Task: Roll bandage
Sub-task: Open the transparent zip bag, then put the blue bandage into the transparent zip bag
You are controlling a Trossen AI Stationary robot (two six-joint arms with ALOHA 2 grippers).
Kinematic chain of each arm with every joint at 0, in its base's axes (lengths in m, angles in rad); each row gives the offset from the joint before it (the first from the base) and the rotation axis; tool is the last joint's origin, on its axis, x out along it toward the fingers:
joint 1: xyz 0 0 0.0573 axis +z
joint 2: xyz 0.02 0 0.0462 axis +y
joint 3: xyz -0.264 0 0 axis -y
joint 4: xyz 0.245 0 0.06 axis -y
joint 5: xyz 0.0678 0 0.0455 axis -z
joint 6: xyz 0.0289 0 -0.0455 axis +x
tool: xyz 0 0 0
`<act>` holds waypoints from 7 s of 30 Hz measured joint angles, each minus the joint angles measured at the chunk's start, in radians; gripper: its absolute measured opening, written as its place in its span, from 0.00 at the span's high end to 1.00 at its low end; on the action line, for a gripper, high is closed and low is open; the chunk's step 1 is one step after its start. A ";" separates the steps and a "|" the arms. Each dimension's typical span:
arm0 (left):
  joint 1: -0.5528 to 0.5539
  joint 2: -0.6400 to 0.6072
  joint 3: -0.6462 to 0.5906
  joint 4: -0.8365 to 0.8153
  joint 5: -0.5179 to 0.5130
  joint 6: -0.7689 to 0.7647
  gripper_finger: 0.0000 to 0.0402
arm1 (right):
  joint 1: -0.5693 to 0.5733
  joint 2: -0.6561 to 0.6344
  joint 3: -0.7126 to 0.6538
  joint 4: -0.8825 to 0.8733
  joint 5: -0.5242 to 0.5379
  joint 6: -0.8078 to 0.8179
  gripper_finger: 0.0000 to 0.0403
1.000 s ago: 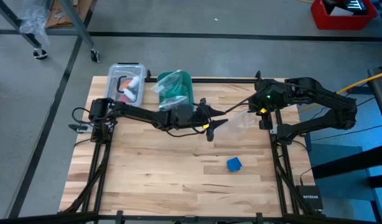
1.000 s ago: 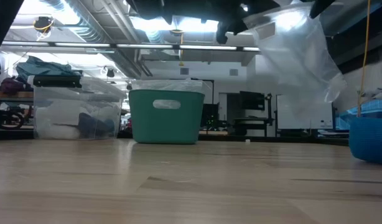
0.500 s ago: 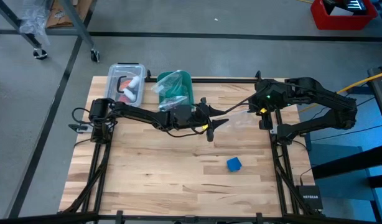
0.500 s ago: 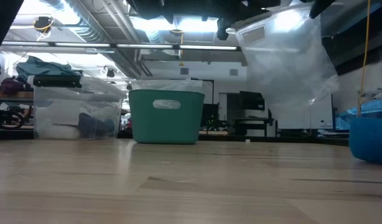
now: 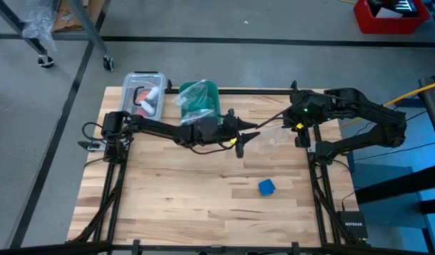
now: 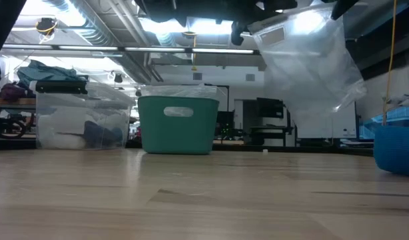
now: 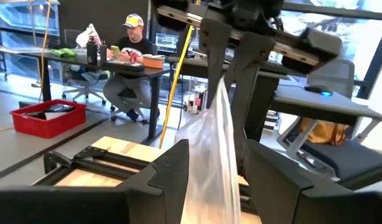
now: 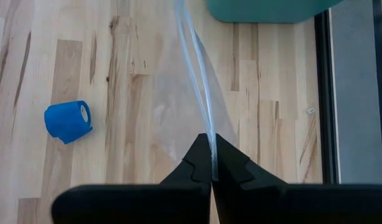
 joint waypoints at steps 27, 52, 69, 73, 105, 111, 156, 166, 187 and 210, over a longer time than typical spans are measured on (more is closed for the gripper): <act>0.006 0.000 0.000 0.140 0.000 0.014 0.64 | 0.001 0.000 0.000 0.075 0.064 -0.075 1.00; 0.013 0.000 0.000 0.114 0.000 0.012 0.64 | 0.000 0.000 0.000 0.158 0.072 -0.100 1.00; 0.012 0.000 0.000 -0.038 0.000 0.012 0.64 | 0.000 0.000 0.000 0.157 0.075 -0.098 1.00; 0.012 0.000 0.000 -0.069 -0.001 0.012 0.64 | 0.000 0.000 0.000 0.157 0.070 -0.098 1.00; 0.016 0.000 0.000 -0.342 -0.004 0.046 0.73 | 0.000 -0.008 0.000 0.064 -0.102 -0.097 1.00; 0.016 0.000 0.000 -0.345 -0.004 0.046 0.95 | 0.000 -0.008 0.000 0.076 -0.102 -0.097 1.00; -0.035 -0.164 -0.001 -0.598 -0.232 0.229 1.00 | 0.000 0.169 0.000 0.227 -0.186 -0.103 0.51; -0.014 -0.164 -0.001 -0.701 -0.232 0.183 1.00 | 0.000 0.130 0.116 0.251 -0.180 -0.193 0.51; 0.015 -0.164 0.000 -0.699 -0.232 0.203 1.00 | 0.409 0.209 0.170 -0.045 -0.110 0.127 0.51; -0.092 -0.164 0.000 -0.697 -0.219 0.151 1.00 | 1.097 0.387 -0.554 0.691 0.432 0.974 0.52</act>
